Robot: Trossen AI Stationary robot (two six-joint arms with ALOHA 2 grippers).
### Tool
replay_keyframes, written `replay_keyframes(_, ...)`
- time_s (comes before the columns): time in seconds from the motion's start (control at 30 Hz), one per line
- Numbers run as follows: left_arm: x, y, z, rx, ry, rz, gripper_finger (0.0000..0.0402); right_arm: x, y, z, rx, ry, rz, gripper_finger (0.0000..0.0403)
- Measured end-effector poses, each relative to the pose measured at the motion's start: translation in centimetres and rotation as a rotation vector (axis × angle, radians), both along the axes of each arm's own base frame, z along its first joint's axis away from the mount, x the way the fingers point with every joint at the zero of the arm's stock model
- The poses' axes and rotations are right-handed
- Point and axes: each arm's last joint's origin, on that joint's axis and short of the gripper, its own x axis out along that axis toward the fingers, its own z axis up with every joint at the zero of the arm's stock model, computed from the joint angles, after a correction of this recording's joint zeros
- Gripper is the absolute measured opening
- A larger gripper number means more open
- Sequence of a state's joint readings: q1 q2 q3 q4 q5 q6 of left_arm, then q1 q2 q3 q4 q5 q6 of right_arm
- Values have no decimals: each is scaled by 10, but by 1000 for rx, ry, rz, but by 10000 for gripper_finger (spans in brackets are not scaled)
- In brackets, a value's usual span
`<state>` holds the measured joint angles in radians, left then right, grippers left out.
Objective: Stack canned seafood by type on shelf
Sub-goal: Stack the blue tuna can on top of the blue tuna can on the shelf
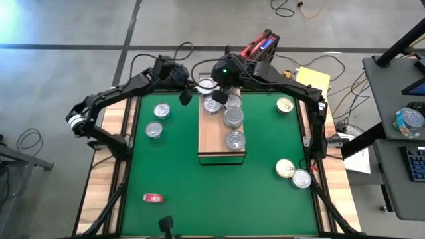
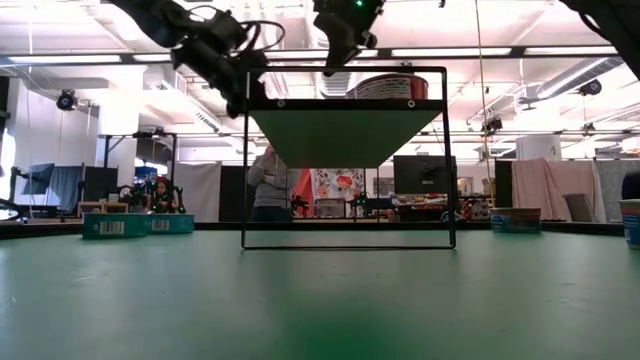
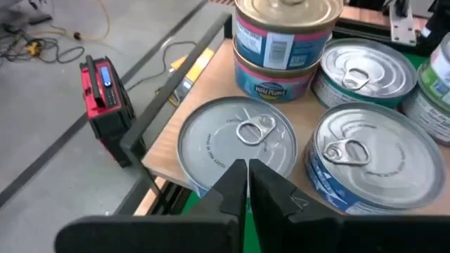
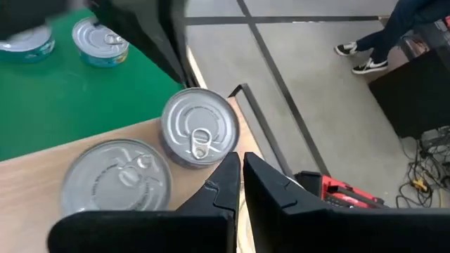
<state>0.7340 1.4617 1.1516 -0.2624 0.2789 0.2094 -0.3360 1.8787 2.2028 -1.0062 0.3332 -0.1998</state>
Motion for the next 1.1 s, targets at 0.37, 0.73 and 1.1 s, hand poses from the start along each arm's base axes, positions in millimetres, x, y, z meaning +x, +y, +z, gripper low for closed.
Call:
replay_keyframes(0.37, 21, 20, -4, -17, 54, 43, 0, -5, 6, -4, 43, 55, -26, 12)
replay_keyframes(0.73, 29, 25, -19, -49, 115, 38, 0, -9, 7, -2, 34, 60, -43, 12)
replay_keyframes(1.1, 22, 20, -14, -58, 144, 53, 0, -9, 7, -2, 35, 69, -50, 12)
